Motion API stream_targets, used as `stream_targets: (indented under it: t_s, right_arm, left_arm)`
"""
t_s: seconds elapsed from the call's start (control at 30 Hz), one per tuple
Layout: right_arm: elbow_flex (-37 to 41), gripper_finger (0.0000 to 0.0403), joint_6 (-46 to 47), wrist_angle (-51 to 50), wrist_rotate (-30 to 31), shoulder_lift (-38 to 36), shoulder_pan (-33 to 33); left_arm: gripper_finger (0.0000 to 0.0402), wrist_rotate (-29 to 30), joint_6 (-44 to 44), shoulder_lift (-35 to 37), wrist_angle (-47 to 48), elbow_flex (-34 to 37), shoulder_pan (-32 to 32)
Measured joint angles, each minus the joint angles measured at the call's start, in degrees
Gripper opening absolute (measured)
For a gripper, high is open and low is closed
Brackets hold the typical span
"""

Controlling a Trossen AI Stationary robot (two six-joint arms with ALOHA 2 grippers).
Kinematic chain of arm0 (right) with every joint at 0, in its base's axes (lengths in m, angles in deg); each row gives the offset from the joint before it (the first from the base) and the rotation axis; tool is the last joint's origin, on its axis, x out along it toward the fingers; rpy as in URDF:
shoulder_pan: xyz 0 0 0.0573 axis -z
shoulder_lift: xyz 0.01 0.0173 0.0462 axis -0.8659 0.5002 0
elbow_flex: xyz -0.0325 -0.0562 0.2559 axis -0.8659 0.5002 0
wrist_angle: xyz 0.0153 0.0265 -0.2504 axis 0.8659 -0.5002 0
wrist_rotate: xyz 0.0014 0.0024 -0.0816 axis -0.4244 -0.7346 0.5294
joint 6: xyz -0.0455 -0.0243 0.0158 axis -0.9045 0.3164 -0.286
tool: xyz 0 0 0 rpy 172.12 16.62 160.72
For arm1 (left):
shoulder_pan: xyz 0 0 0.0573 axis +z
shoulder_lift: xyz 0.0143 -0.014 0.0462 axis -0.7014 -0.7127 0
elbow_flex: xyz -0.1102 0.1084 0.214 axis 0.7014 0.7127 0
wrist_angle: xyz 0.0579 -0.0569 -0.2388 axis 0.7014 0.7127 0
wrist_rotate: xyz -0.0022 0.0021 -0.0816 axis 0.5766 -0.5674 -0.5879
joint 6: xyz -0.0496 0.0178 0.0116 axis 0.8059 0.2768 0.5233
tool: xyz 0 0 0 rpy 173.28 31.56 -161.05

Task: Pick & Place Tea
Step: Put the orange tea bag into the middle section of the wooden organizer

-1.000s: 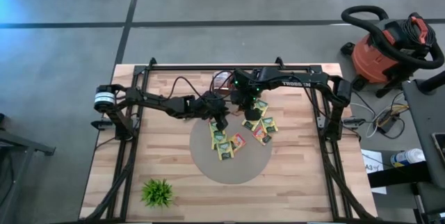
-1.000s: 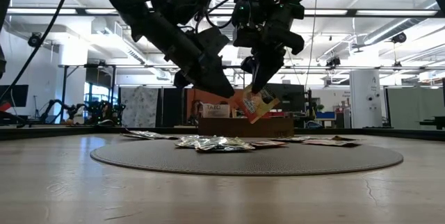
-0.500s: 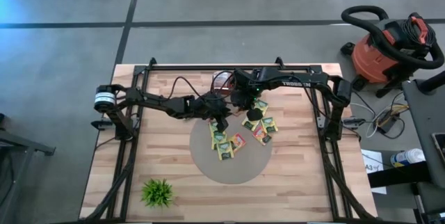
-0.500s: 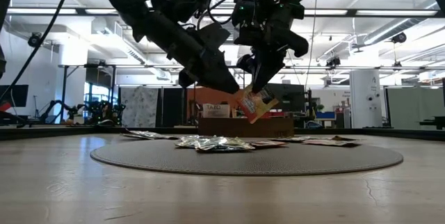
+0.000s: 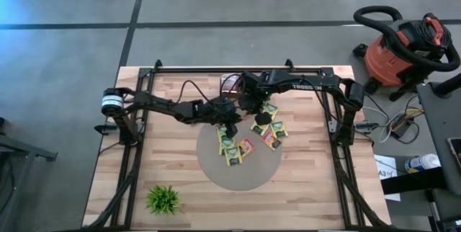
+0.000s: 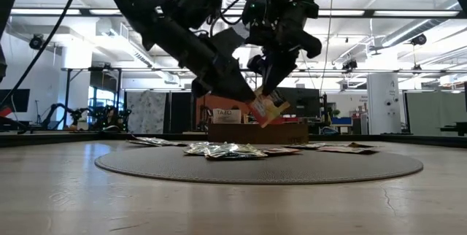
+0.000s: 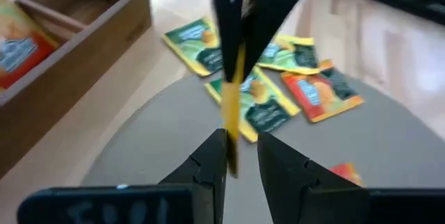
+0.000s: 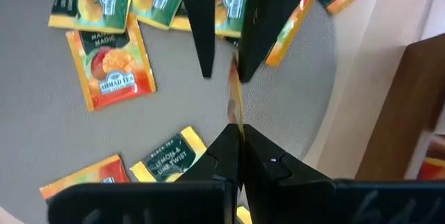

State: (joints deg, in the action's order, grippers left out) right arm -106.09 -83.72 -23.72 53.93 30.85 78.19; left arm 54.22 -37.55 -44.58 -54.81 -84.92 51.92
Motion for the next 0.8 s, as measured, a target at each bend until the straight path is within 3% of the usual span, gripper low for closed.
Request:
stream_targets:
  t_s: [0.23,0.6,0.8]
  right_arm:
    - [-1.0,0.0008,0.2,-0.6,0.0,0.0,-0.1]
    - [-1.4,0.0009,0.2,-0.6,0.0,0.0,-0.1]
    - [-1.7,0.0008,0.2,-0.6,0.0,0.0,-0.1]
  left_arm:
    - [0.0078,5.8,0.0,0.5,-1.7,0.0,0.0]
    - [0.0076,1.9,0.3,0.2,-2.1,0.0,0.1]
    - [0.0037,1.8,0.0,0.2,-1.8,0.0,0.3]
